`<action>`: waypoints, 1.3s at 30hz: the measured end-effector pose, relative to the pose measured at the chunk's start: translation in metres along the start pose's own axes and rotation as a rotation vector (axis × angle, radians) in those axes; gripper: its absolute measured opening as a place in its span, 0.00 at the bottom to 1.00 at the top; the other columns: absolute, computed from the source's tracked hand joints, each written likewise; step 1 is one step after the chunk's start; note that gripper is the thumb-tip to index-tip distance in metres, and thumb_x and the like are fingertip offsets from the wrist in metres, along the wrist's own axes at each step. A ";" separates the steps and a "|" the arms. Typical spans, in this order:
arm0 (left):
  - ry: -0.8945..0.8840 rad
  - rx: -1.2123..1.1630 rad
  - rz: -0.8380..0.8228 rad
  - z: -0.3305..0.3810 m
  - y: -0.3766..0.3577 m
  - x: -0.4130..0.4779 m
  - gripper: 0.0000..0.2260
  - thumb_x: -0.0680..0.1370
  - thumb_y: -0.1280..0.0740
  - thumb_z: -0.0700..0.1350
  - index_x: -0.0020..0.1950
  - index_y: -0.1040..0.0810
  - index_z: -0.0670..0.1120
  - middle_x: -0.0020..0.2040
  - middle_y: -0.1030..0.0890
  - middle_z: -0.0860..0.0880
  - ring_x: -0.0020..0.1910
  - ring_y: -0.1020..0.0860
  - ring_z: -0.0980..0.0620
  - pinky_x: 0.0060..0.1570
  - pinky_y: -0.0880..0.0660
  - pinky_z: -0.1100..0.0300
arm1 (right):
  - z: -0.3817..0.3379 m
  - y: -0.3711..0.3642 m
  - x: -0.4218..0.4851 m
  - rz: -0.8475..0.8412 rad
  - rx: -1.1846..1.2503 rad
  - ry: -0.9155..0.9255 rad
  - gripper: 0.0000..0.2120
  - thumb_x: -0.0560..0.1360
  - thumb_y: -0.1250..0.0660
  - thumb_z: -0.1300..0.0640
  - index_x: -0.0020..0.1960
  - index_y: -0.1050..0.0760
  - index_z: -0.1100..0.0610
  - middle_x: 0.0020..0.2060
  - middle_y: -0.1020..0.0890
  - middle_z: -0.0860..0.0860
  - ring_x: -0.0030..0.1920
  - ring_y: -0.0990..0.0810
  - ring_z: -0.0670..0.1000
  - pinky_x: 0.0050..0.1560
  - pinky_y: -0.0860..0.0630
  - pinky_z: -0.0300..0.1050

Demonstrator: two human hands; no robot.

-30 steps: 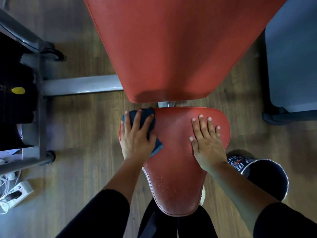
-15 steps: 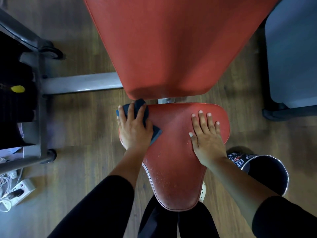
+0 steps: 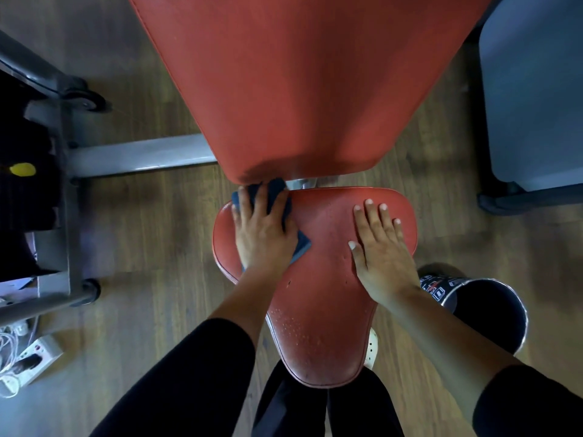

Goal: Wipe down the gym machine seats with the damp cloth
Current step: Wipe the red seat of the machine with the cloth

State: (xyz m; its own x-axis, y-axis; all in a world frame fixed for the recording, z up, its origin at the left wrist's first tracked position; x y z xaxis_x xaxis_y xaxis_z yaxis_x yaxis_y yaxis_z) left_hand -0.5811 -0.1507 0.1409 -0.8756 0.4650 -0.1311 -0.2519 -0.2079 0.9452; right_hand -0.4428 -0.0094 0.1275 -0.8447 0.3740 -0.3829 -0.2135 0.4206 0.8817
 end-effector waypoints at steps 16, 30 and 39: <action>-0.326 0.036 -0.173 0.085 -0.029 -0.011 0.23 0.75 0.46 0.53 0.69 0.28 0.52 0.71 0.31 0.46 0.73 0.40 0.37 0.69 0.39 0.38 | 0.041 0.001 -0.006 -0.041 0.077 -0.120 0.31 0.80 0.55 0.42 0.77 0.59 0.54 0.75 0.62 0.48 0.72 0.68 0.49 0.73 0.63 0.48; -0.464 0.071 -0.219 0.101 -0.036 -0.012 0.23 0.76 0.46 0.52 0.72 0.32 0.53 0.73 0.33 0.47 0.74 0.43 0.37 0.70 0.41 0.40 | 0.040 0.005 -0.006 -0.079 0.161 -0.111 0.32 0.81 0.48 0.46 0.77 0.61 0.54 0.72 0.65 0.45 0.72 0.69 0.48 0.75 0.63 0.49; -0.204 0.033 -0.084 0.033 -0.013 0.001 0.22 0.75 0.43 0.50 0.68 0.26 0.49 0.69 0.28 0.43 0.71 0.38 0.35 0.63 0.32 0.37 | 0.034 0.010 -0.006 -0.056 0.143 -0.111 0.32 0.81 0.48 0.45 0.77 0.59 0.55 0.77 0.59 0.51 0.75 0.65 0.53 0.72 0.64 0.47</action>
State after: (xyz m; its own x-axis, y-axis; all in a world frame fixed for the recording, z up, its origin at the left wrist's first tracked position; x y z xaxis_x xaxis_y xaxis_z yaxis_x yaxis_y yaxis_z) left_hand -0.5654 -0.1192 0.1381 -0.7496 0.6448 -0.1494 -0.3034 -0.1342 0.9434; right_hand -0.4234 0.0209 0.1288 -0.7721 0.4325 -0.4656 -0.1804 0.5534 0.8131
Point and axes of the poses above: each hand's wrist, its own x-axis towards the middle knuckle, its own y-axis out of the back of the hand, z = x × y, the point moved 9 cm from there along x, towards the middle knuckle
